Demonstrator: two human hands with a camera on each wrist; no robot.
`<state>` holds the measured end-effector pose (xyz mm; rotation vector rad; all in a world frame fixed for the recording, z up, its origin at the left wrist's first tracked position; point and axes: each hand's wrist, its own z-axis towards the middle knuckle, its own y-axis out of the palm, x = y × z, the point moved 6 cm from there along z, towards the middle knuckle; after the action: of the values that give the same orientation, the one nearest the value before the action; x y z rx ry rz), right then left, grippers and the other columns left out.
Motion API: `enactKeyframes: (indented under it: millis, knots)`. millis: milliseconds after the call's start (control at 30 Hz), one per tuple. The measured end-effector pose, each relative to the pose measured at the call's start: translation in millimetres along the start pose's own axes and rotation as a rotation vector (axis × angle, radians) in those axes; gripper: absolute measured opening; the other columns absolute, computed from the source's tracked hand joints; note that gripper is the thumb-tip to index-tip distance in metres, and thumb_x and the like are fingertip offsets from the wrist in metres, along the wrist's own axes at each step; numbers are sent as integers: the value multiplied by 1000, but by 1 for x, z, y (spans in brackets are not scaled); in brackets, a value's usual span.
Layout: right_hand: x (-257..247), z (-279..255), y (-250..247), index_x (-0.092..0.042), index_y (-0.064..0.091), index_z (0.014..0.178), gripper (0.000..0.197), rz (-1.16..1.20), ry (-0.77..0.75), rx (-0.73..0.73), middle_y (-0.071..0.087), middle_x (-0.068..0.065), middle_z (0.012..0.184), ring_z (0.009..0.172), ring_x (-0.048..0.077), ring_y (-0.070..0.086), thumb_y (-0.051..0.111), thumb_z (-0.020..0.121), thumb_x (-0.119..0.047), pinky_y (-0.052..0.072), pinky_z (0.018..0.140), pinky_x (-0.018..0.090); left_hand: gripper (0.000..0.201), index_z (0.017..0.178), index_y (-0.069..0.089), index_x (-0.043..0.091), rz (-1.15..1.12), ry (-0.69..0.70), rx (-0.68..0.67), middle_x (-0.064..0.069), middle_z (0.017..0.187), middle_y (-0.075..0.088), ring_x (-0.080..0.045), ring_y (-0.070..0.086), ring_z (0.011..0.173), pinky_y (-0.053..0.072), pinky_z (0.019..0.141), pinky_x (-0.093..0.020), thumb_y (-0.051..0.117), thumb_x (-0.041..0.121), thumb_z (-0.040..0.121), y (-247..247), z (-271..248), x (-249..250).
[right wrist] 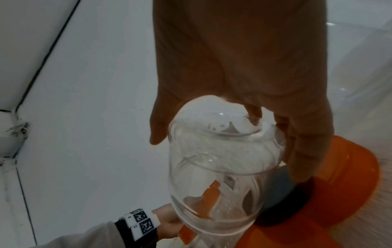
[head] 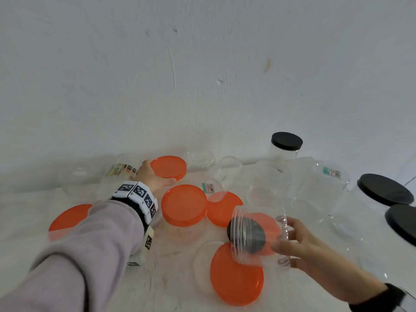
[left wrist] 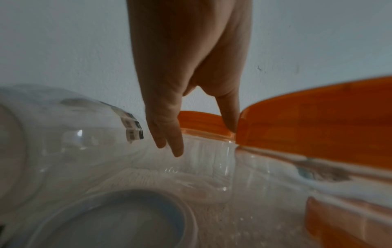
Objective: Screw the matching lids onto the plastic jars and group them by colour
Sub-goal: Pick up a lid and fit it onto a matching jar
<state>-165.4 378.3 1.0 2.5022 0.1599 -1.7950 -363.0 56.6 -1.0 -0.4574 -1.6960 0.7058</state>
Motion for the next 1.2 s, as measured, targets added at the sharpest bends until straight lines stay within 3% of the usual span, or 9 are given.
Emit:
enactKeyframes:
  millis: [233,367,467,533,633,767,833,1067,1200]
  knots:
    - [5,-7,-8,-24,47,127,88,122,-11,30,62,3,94,74,15,68,91,52,-19,53,67,34,77,144,29,4,127,138,9,-15,142,42,-29,44,127,39,103,-39,71,30,85,-10,-22,12]
    - [9,-14,-12,-32,46,123,81,188,-21,54,63,1,76,72,19,67,81,52,-17,54,69,40,62,143,36,12,117,477,94,-5,146,38,-17,37,132,31,103,-23,65,26,90,-9,-73,46]
    - [13,-20,-16,-23,45,124,77,203,-37,88,65,0,71,72,16,67,78,54,-25,52,70,38,51,138,44,17,107,760,-3,7,140,41,-1,36,125,25,96,-2,63,20,91,11,-126,68]
    - [17,-22,-21,-17,46,123,78,202,-39,120,64,2,75,74,15,67,80,53,-28,50,73,37,48,136,47,17,139,870,-104,9,140,42,0,36,128,23,101,-1,63,21,91,32,-156,74]
    - [24,-25,-27,-13,48,120,82,221,-19,152,57,7,91,80,21,60,89,50,-25,56,74,40,59,142,38,19,196,828,-259,9,148,32,-4,27,137,22,113,-18,62,36,90,68,-182,68]
    - [27,-32,-35,-25,49,120,76,257,-60,211,59,10,100,82,29,59,83,53,-28,55,85,47,109,153,7,17,410,600,-490,4,158,8,-12,10,145,15,116,-27,65,65,75,113,-200,40]
    - [28,-35,-39,-16,51,116,73,265,-73,242,58,8,96,83,28,56,82,52,-34,52,86,44,122,153,-5,13,543,529,-549,-1,160,-2,-17,3,147,13,119,-34,65,70,70,126,-209,30]
    - [35,-43,-34,-6,53,99,66,310,-41,253,57,9,84,75,24,53,81,47,-34,47,82,38,124,151,-11,8,670,516,-488,-7,154,18,-24,22,140,25,115,-37,67,63,73,128,-219,26]
    - [40,-43,-22,-6,57,107,70,261,23,172,61,2,77,75,22,51,86,47,-24,50,79,34,121,151,-6,10,703,525,-451,-7,149,24,-24,27,135,31,110,-35,67,64,71,115,-219,20]
